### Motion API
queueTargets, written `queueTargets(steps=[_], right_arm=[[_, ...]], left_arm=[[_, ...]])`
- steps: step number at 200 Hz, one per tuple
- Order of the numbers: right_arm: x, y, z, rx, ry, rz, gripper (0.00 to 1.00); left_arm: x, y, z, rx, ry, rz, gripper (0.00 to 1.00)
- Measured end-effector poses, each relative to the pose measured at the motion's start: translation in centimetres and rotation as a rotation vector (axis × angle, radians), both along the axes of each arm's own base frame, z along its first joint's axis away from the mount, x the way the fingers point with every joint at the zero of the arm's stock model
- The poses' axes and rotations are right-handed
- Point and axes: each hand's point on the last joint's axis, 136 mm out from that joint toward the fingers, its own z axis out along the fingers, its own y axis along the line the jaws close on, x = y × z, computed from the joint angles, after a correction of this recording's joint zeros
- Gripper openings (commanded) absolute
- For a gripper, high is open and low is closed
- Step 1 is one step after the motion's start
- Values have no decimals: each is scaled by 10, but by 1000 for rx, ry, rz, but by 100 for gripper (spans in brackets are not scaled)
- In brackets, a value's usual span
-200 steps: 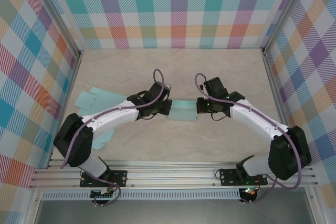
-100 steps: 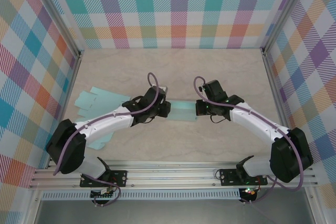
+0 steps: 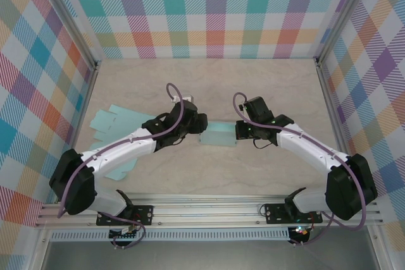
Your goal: Fold the paper box
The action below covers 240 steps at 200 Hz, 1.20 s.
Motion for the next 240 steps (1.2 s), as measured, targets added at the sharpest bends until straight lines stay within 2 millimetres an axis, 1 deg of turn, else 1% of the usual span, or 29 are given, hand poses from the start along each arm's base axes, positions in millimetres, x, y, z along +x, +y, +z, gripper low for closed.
queueTargets(steps=[11, 29, 49, 63, 77, 90, 113, 122, 127, 150, 177, 204, 218, 240], right_arm=[[0, 1, 0, 0, 0, 2, 0], [-1, 1, 0, 0, 0, 5, 0], [-1, 2, 0, 0, 0, 7, 0], [-2, 2, 0, -2, -1, 8, 0], [-1, 2, 0, -2, -3, 7, 0], [-2, 3, 0, 0, -6, 8, 1], [-4, 3, 1, 6, -9, 10, 13], [-5, 3, 2, 12, -9, 6, 24], [-5, 3, 3, 12, -13, 11, 29], [-7, 2, 14, 35, -37, 4, 39], [-9, 2, 28, 70, -62, -7, 56], [-8, -1, 33, 85, -63, -49, 72], [-6, -4, 35, 78, -61, -78, 76], [5, -3, 41, 73, -67, -118, 82]], left_arm=[[3, -3, -5, 2, 13, 8, 69], [6, -5, -18, 12, 45, 26, 62], [8, -4, -30, 21, 70, 41, 59], [9, -5, -30, 15, 69, 46, 57], [11, -6, -29, 5, 61, 53, 53], [11, -5, -33, 0, 60, 62, 49], [9, -4, -42, -21, 59, 73, 44], [9, -4, -45, -34, 56, 79, 43], [9, -4, -47, -38, 54, 81, 42], [11, -5, -50, -68, 42, 92, 39], [12, -7, -50, -99, 28, 101, 36], [12, -9, -50, -117, 21, 103, 33], [11, -9, -51, -127, 15, 107, 32], [11, -10, -52, -139, 9, 111, 30]])
